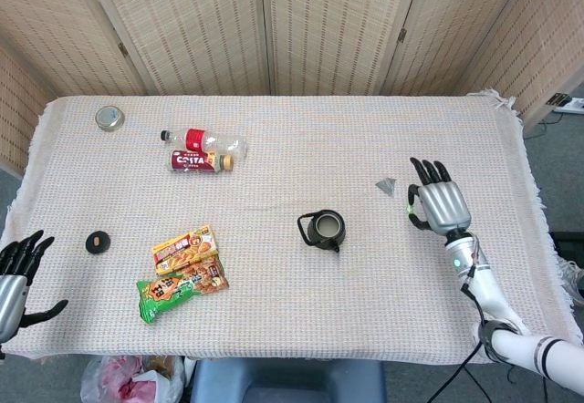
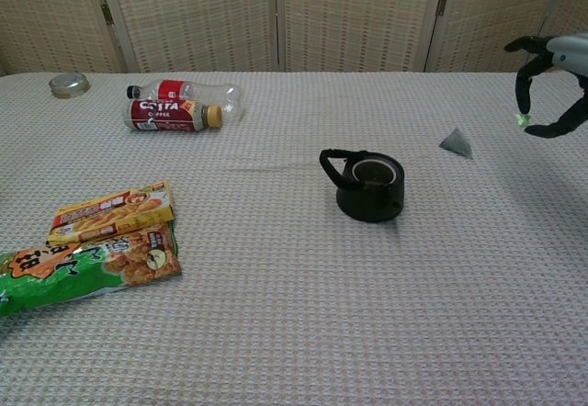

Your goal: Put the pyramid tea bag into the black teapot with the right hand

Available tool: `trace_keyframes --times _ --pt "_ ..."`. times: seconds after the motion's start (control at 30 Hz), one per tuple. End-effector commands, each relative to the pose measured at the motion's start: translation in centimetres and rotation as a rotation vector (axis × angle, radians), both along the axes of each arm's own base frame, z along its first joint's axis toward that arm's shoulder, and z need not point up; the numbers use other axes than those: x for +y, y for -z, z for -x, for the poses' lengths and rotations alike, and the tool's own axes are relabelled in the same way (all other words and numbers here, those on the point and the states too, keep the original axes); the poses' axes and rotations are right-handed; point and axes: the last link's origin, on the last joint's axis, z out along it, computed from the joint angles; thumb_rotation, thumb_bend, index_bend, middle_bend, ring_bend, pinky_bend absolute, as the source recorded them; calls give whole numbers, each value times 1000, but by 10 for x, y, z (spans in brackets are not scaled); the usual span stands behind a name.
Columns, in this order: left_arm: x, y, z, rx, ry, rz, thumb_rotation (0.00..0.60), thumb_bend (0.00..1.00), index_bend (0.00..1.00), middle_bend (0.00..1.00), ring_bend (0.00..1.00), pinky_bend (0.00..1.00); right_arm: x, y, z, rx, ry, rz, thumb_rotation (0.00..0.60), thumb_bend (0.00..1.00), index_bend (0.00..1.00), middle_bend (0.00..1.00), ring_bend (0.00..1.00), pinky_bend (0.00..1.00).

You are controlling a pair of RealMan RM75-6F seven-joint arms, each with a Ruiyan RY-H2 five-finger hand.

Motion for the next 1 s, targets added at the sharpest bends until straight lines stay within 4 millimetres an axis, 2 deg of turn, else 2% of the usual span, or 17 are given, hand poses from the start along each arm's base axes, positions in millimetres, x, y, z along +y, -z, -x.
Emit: trace_keyframes --times 0.03,0.3,0.43,0.6,0.83,1.0 --pt "0 1 0 6 1 4 600 204 0 0 0 61 1 -30 -22 12 -50 74 600 211 557 0 0 0" --pt "2 1 1 4 -10 5 600 203 0 0 0 61 2 -52 -57 -5 -106 128 600 212 558 0 0 0" --pt "2 0 1 -2 -8 1 600 203 0 0 0 61 6 -57 -71 -4 -137 143 600 219 558 0 0 0" --pt "4 -3 2 -17 -13 0 600 203 0 0 0 61 11 -52 -91 -5 -187 143 600 223 558 0 0 0" --pt "0 -10 3 -39 -2 -15 600 203 0 0 0 61 10 -41 -123 15 -255 157 600 223 558 0 0 0" --pt "-3 -13 3 -53 5 -20 600 203 0 0 0 61 6 -31 -137 8 -266 151 600 223 558 0 0 0"
